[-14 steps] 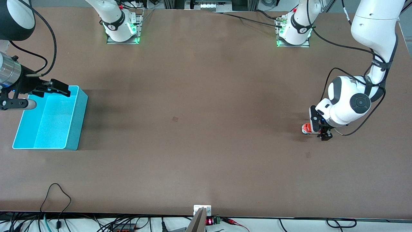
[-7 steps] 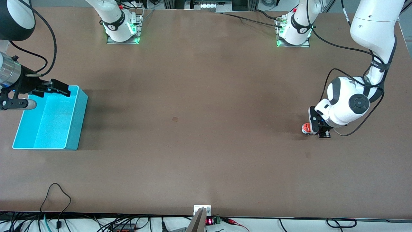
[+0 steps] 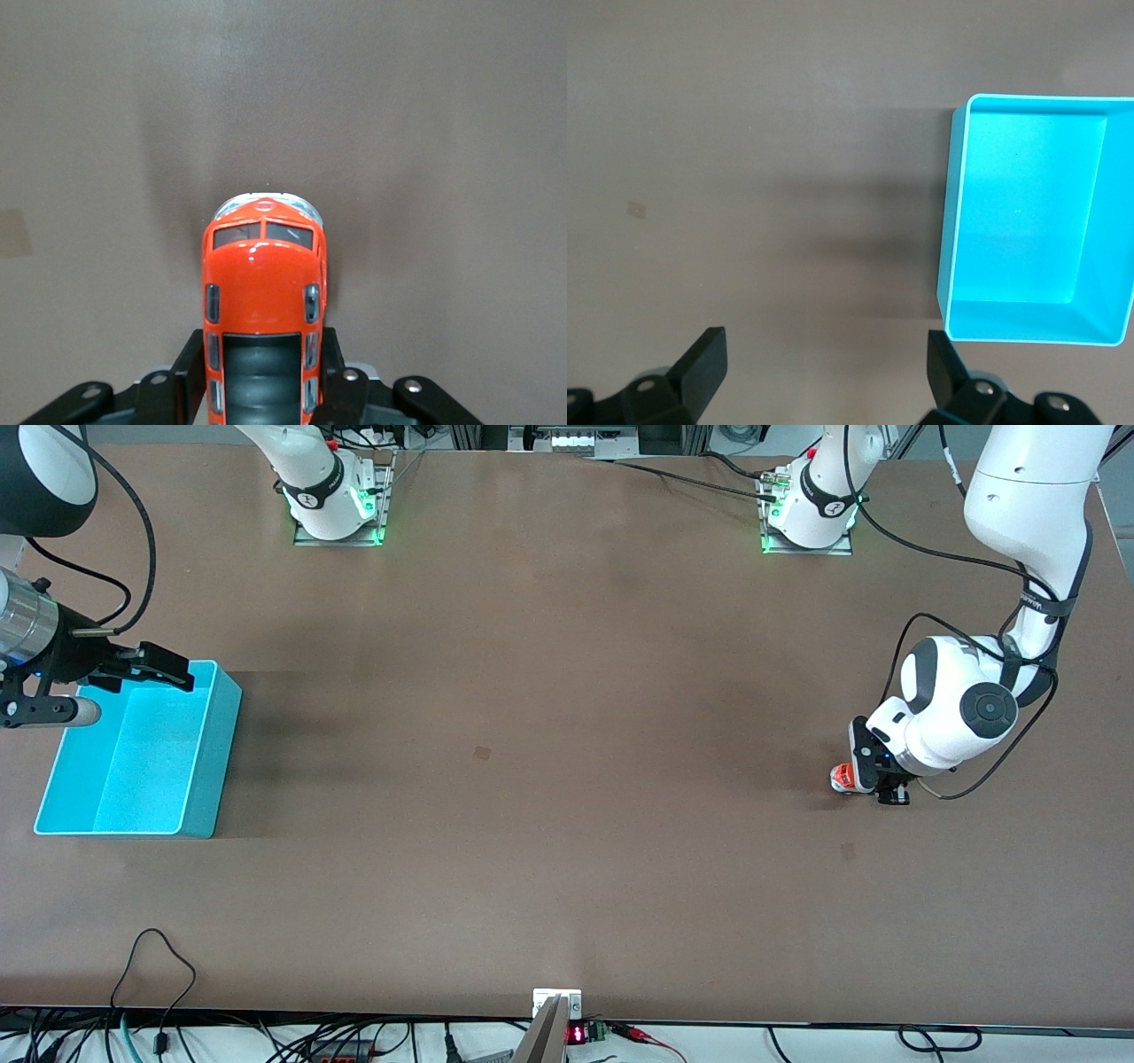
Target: Wind up bus and store in blue box
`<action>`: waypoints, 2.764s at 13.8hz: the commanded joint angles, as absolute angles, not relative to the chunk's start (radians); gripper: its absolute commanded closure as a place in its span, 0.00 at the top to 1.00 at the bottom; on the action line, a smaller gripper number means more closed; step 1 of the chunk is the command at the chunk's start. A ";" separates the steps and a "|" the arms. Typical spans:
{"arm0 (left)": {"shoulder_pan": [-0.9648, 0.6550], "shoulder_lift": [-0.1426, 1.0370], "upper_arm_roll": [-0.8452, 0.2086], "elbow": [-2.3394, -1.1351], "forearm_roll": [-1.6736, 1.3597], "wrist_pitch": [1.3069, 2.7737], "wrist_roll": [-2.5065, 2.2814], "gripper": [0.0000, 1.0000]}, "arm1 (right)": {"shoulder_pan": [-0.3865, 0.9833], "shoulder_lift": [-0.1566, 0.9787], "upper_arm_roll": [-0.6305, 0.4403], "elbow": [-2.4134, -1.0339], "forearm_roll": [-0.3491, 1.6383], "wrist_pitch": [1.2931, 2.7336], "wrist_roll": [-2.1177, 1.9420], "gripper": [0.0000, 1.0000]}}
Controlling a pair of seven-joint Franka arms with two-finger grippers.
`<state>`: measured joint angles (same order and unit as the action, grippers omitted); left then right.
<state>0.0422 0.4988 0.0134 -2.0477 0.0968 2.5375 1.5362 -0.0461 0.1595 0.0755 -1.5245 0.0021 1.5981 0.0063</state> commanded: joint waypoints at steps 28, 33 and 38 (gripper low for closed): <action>0.399 0.474 -0.058 -1.928 0.104 2.252 1.896 1.00 | -0.051 0.150 0.078 -1.532 0.002 1.606 0.005 1.00; 0.330 0.348 -0.069 -1.902 0.112 2.120 1.891 1.00 | -0.051 0.150 0.078 -1.532 0.002 1.606 0.005 1.00; 0.246 0.321 -0.069 -1.810 0.107 1.959 1.815 1.00 | -0.051 0.150 0.078 -1.532 0.002 1.606 0.005 1.00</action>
<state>0.2766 0.3199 -0.0731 -1.8540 0.0968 2.0166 1.8613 -0.0463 0.1596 0.0755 -1.5245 0.0022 1.5988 0.0063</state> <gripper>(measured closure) 0.000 0.000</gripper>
